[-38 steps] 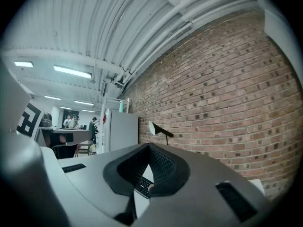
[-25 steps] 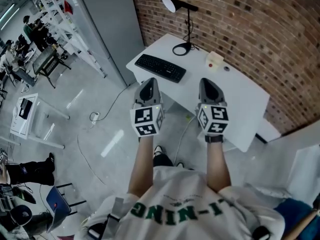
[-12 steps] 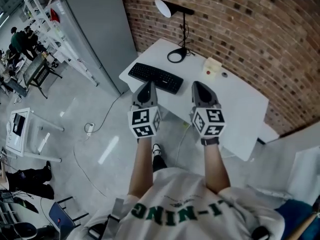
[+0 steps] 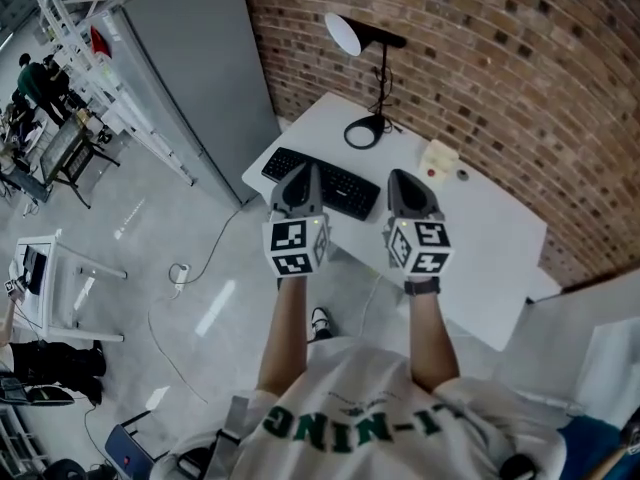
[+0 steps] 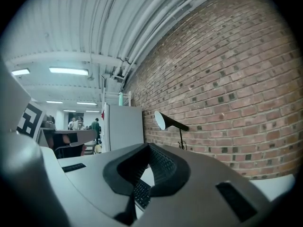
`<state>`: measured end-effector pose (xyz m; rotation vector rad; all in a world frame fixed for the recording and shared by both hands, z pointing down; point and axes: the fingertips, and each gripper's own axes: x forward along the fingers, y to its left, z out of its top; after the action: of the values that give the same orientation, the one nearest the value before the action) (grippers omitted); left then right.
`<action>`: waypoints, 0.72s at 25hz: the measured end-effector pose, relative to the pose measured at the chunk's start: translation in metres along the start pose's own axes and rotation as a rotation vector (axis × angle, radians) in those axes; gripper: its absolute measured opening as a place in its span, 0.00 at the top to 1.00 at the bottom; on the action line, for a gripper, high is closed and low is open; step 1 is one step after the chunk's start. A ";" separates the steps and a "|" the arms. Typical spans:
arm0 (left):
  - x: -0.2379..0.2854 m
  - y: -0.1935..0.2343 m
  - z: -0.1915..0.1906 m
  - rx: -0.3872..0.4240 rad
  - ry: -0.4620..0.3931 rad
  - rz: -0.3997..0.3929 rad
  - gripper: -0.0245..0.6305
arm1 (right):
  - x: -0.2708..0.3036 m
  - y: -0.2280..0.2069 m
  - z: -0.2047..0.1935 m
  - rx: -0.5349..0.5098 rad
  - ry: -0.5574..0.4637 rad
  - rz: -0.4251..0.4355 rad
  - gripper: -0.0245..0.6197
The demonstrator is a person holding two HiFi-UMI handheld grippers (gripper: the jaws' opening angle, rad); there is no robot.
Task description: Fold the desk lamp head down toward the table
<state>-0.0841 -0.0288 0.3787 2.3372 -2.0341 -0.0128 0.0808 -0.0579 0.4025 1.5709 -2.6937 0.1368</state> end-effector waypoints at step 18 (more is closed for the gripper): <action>0.099 0.078 -0.028 -0.034 0.046 -0.122 0.97 | 0.114 0.016 -0.019 -0.009 0.043 -0.057 0.96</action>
<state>-0.1471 -0.1369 0.4114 2.4134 -1.8538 0.0019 0.0100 -0.1468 0.4278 1.6209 -2.6115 0.1552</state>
